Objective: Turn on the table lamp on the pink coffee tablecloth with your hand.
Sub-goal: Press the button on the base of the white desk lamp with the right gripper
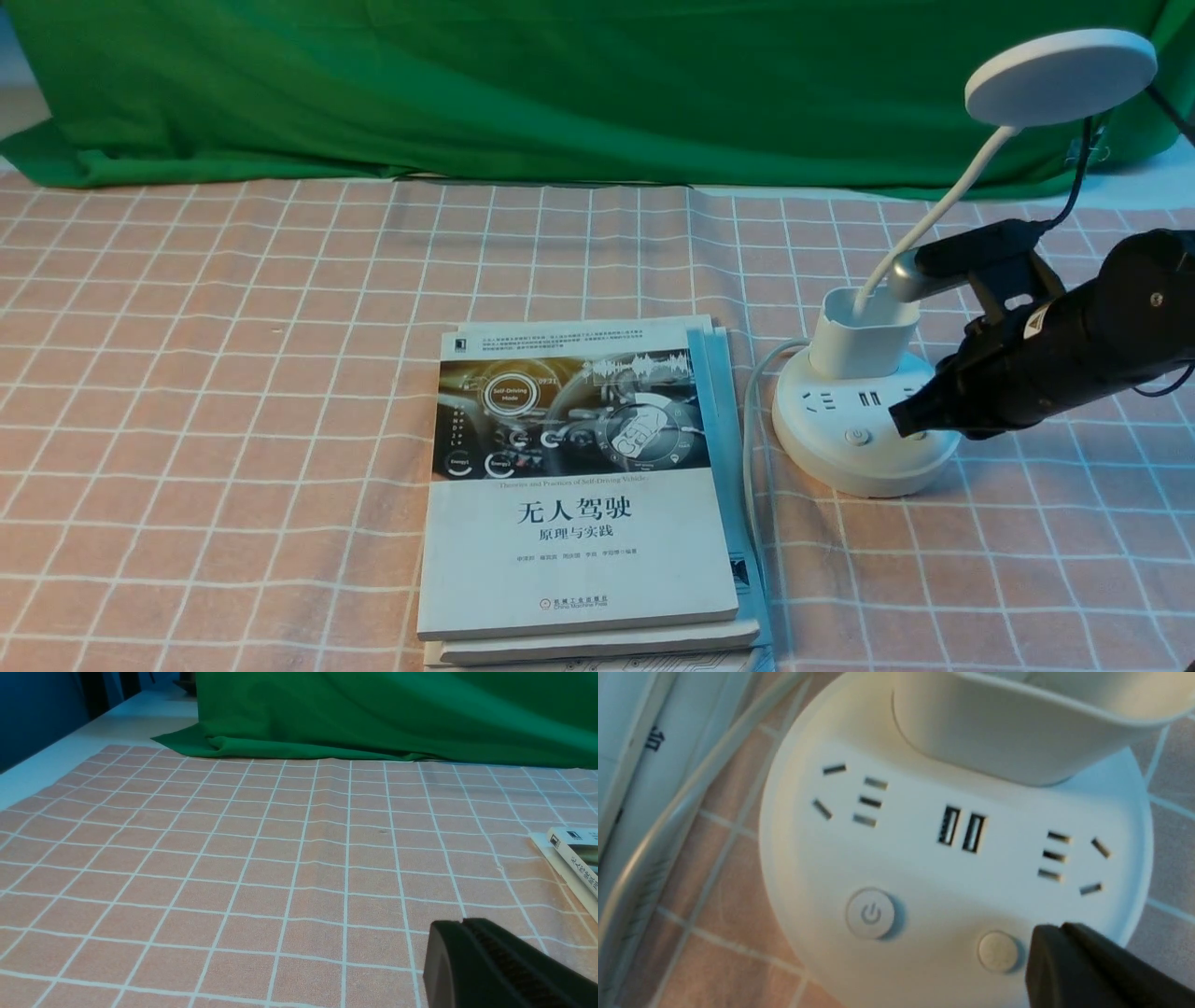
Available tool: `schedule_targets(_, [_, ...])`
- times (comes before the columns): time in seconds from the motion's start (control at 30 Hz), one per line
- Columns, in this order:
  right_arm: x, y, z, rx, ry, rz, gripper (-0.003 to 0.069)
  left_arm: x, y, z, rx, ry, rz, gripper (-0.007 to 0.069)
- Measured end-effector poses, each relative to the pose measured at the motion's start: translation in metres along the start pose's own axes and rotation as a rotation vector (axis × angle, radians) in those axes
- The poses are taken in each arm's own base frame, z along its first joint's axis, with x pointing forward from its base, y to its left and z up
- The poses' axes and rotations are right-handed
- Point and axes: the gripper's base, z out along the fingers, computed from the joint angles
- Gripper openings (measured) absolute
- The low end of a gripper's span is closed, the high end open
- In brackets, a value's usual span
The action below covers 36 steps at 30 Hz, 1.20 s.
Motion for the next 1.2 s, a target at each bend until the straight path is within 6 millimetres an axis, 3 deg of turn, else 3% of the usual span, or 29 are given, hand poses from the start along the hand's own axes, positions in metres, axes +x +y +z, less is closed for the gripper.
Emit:
schedule_targets(0.57, [-0.001, 0.006, 0.010, -0.007, -0.003, -0.027, 0.0034, 0.000, 0.000, 0.000, 0.000, 0.000, 0.000, 0.0021])
schedule_targets(0.87, [-0.005, 0.007, -0.004, -0.006, -0.025, -0.029, 0.0034, 0.000, 0.000, 0.000, 0.000, 0.000, 0.000, 0.0021])
schedule_targets(1.2, [-0.003, 0.011, -0.004, -0.017, -0.012, -0.037, 0.0034, 0.000, 0.000, 0.000, 0.000, 0.000, 0.000, 0.0021])
